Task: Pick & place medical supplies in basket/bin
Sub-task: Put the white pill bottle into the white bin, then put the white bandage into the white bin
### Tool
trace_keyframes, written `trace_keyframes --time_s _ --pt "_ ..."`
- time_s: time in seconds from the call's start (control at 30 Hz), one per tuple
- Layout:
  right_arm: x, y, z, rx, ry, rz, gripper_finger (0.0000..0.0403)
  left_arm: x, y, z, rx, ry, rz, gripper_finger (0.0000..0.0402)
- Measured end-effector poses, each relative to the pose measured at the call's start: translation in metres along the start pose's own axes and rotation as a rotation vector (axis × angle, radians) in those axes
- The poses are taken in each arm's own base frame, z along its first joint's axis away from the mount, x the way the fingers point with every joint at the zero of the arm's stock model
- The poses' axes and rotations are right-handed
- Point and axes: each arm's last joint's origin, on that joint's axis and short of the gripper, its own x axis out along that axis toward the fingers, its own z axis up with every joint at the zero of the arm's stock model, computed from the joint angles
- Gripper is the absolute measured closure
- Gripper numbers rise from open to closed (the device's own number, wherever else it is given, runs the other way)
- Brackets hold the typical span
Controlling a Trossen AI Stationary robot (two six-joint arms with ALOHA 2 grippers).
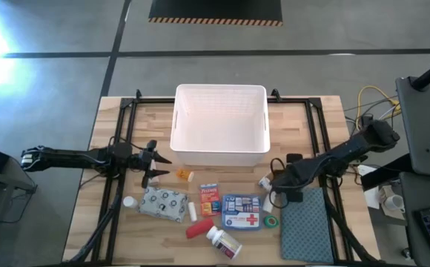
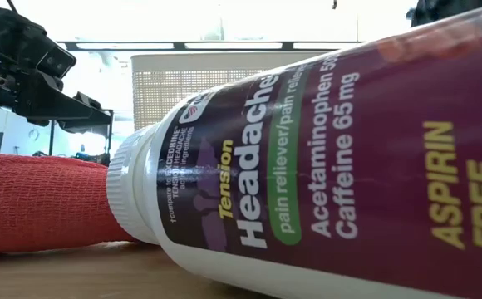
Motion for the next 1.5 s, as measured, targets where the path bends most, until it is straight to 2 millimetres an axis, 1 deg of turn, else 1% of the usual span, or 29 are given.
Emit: trace_keyframes --time_s 0.07,0.17,0.33,0.43,0.53,0.6,0.63,0.67,0.73,0.8,0.9,1.0,1.13,1.3,1.37,1.5 --pt "-0.014 -0.005 -0.001 0.076 -0.063 -0.015 0.0240 0.000 0.000 0.000 0.000 0.000 0.000 0.0238" --pt "-0.043 -0.012 -0.003 0.191 -0.200 0.019 0.0235 0.000 0.000 0.000 0.000 0.000 0.000 0.0238" --pt "-0.101 -0.024 -0.007 0.278 -0.450 0.177 0.0234 0.000 0.000 0.000 0.000 -0.001 0.000 0.0238" --pt "-0.140 -0.030 -0.001 0.322 -0.683 0.225 0.0233 0.000 0.000 0.000 0.000 0.000 0.000 0.0238" --pt "-0.178 -0.037 0.009 0.393 -0.929 0.153 0.0232 0.000 0.000 0.000 0.000 0.000 0.000 0.0238" --pt "-0.200 -0.047 0.017 0.469 -1.056 0.041 0.0230 0.000 0.000 0.000 0.000 0.000 0.000 0.0238" --pt "-0.208 -0.053 0.022 0.519 -1.095 -0.022 0.0229 0.000 0.000 0.000 0.000 0.000 0.000 0.0238" --pt "-0.213 -0.062 0.029 0.579 -1.115 -0.074 0.0227 0.000 0.000 0.000 0.000 0.000 0.000 0.0238" --pt "-0.216 -0.082 0.047 0.679 -1.100 -0.147 0.0221 0.000 0.000 0.000 0.000 0.000 0.000 0.0238" --pt "-0.211 -0.104 0.068 0.730 -1.041 -0.167 0.0209 0.000 0.000 0.000 0.000 0.000 0.000 0.0238" --pt "-0.199 -0.132 0.099 0.694 -0.941 -0.160 0.0180 0.000 0.000 0.000 0.000 0.000 0.000 0.0238" --pt "-0.192 -0.147 0.123 0.606 -0.844 -0.178 0.0141 0.000 0.000 0.000 0.000 0.000 0.000 0.0238" --pt "-0.200 -0.150 0.138 0.551 -0.775 -0.220 0.0090 0.000 0.000 0.000 0.000 0.000 0.000 0.0238" --pt "-0.221 -0.143 0.145 0.415 -0.803 -0.270 0.0042 0.000 0.000 0.000 0.000 0.000 0.000 0.0238" --pt "-0.233 -0.138 0.144 0.367 -0.844 -0.276 0.0035 0.000 0.000 0.000 0.000 0.000 0.002 0.0238" --pt "-0.256 -0.130 0.134 0.346 -0.917 -0.255 0.0034 0.000 0.003 -0.001 -0.001 0.008 0.097 0.0238"
